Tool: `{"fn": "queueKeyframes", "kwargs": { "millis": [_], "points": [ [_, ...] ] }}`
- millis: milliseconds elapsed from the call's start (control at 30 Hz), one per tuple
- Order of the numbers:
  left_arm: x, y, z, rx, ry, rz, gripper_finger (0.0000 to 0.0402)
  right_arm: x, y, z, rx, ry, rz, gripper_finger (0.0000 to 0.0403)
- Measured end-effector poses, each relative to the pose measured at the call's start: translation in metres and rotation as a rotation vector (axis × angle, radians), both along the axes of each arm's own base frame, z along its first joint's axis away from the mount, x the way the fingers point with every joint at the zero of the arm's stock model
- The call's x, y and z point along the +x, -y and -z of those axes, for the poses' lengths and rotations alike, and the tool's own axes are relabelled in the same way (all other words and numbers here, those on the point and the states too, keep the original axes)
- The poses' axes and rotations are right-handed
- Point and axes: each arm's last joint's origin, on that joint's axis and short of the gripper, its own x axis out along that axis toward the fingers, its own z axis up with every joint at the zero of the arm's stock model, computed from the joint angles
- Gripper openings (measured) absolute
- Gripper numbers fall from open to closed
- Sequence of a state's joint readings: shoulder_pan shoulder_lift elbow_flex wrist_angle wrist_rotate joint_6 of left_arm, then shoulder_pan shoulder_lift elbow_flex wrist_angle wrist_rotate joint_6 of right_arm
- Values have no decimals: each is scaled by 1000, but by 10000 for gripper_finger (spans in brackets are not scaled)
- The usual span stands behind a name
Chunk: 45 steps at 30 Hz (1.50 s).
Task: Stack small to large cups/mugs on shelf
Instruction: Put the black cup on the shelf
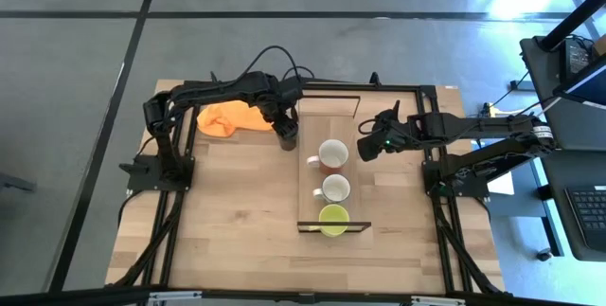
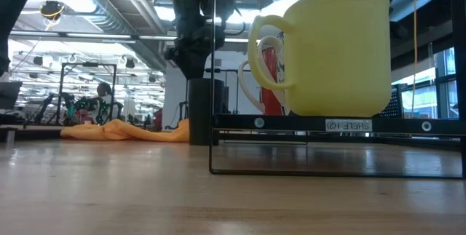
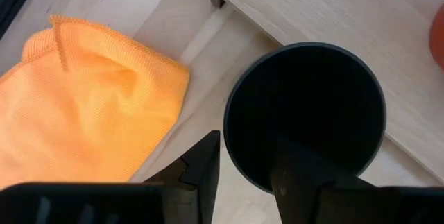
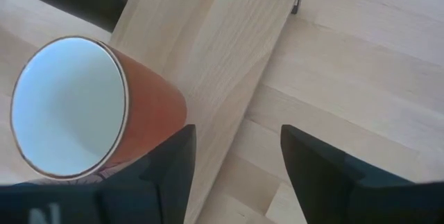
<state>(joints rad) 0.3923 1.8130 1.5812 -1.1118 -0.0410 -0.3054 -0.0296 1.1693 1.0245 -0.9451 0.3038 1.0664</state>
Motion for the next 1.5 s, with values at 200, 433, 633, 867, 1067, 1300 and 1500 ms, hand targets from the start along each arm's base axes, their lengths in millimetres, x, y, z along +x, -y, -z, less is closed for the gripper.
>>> {"fn": "queueKeyframes", "kwargs": {
  "millis": [200, 433, 633, 867, 1067, 1300, 1500],
  "points": [
    [0, 0, 0, 6, -3, 0, 108, 0, 0, 0, 0, 0, 0, 213],
    [0, -1, 0, 22, -10, 19, 74, 0, 0, 0, -1, 0, 0, 213],
    [0, 0, 0, 24, -10, 22, 34, 0, 0, 0, -1, 0, 0, 213],
    [0, 0, 0, 25, -6, 24, 3, 0, 0, 0, 1, 2, 3, 213],
    [1, 0, 0, 32, -8, 24, 2, 0, 0, 0, 1, 2, 5, 213],
    [1, 0, 0, 39, -11, 23, 1, 0, 0, 0, 2, 2, 5, 213],
    [1, 1, 0, 1, 1, 31, 1, 0, 0, 0, 2, 2, 5, 213]
  ]
}}
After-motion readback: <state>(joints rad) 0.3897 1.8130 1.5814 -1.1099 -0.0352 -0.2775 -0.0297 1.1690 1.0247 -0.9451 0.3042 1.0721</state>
